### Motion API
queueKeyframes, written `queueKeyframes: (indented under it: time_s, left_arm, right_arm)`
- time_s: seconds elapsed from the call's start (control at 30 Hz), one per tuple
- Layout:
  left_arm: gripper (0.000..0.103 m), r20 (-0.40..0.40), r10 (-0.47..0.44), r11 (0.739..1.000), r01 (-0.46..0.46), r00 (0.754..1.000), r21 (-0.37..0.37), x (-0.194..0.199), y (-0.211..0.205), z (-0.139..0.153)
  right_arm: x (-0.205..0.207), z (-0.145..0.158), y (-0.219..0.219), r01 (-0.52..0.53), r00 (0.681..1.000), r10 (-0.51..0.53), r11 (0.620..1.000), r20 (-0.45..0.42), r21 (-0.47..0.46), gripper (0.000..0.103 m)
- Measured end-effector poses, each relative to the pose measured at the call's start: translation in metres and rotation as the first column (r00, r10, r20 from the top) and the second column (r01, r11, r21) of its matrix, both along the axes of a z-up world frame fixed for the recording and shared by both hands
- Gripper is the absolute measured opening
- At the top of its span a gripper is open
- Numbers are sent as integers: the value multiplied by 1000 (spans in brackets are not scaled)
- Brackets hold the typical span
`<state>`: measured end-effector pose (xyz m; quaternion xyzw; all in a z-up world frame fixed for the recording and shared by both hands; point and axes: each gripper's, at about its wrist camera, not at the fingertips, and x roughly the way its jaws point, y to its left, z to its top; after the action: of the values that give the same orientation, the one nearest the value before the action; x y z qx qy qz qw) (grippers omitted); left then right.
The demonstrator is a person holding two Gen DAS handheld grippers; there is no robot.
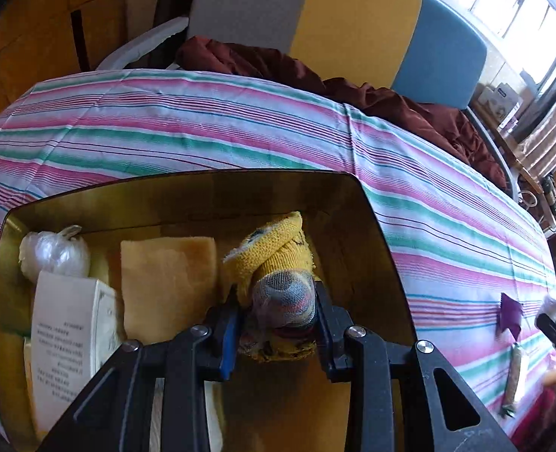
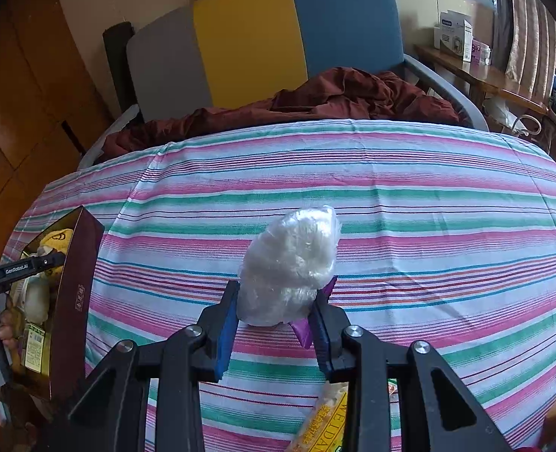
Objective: Organize objects
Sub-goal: 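Carry the yellow plush toy into the gold tray and open the left gripper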
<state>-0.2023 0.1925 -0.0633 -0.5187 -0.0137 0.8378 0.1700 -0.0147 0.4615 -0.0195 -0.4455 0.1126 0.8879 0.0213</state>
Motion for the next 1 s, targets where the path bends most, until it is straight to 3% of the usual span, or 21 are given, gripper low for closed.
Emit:
queueKeyframes:
  time_s: [0.3, 0.53, 0.73, 1.0]
  left_arm:
    - [35, -16, 2, 999, -3, 1000, -35, -13, 6, -9]
    - [46, -22, 22, 998, -23, 1000, -57, -16, 5, -6]
    - [50, -135, 3, 996, -14, 991, -87, 10, -1, 22]
    - [54, -263, -4, 999, -9, 965, -48, 64, -26, 62]
  right_arm:
    - [-1, -4, -1, -5, 1000, 5, 1000, 16, 11, 34]
    - [-2, -4, -1, 0, 1000, 0, 1000, 18, 12, 34]
    - [-2, -4, 0, 1, 1000, -1, 1000, 19, 15, 34]
    - [-2, -8, -7, -7, 999, 5, 999, 36, 40, 34]
